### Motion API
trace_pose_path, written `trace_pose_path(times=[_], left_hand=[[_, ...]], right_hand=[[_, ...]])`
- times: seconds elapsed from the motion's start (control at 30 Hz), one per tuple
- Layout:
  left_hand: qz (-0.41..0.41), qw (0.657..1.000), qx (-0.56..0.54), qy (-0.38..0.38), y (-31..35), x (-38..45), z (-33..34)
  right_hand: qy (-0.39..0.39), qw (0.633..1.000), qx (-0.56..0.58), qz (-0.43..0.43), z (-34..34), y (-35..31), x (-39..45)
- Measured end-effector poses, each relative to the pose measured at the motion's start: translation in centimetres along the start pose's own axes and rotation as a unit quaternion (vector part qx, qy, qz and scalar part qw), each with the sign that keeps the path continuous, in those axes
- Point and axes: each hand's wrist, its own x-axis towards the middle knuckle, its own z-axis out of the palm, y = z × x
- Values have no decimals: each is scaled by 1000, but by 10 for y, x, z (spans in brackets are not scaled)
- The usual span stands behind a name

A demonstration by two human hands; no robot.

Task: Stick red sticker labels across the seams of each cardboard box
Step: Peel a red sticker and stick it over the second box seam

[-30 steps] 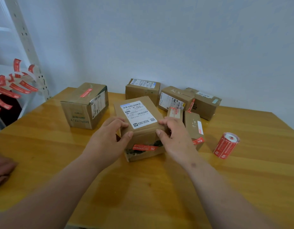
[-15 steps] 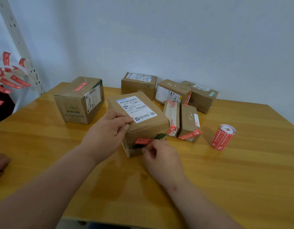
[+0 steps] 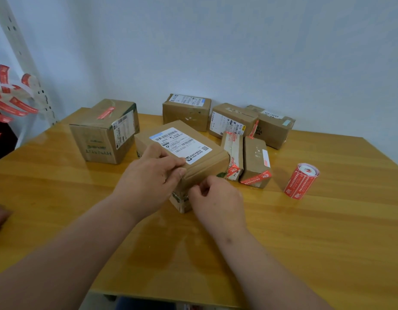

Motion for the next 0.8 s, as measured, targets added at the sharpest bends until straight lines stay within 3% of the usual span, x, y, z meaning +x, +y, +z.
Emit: trace_pose_path(times=[0.8], left_hand=[[-23,1000,-6,-20,-1,0,0]], right_hand=[[-15,979,197,40,2,20,2]])
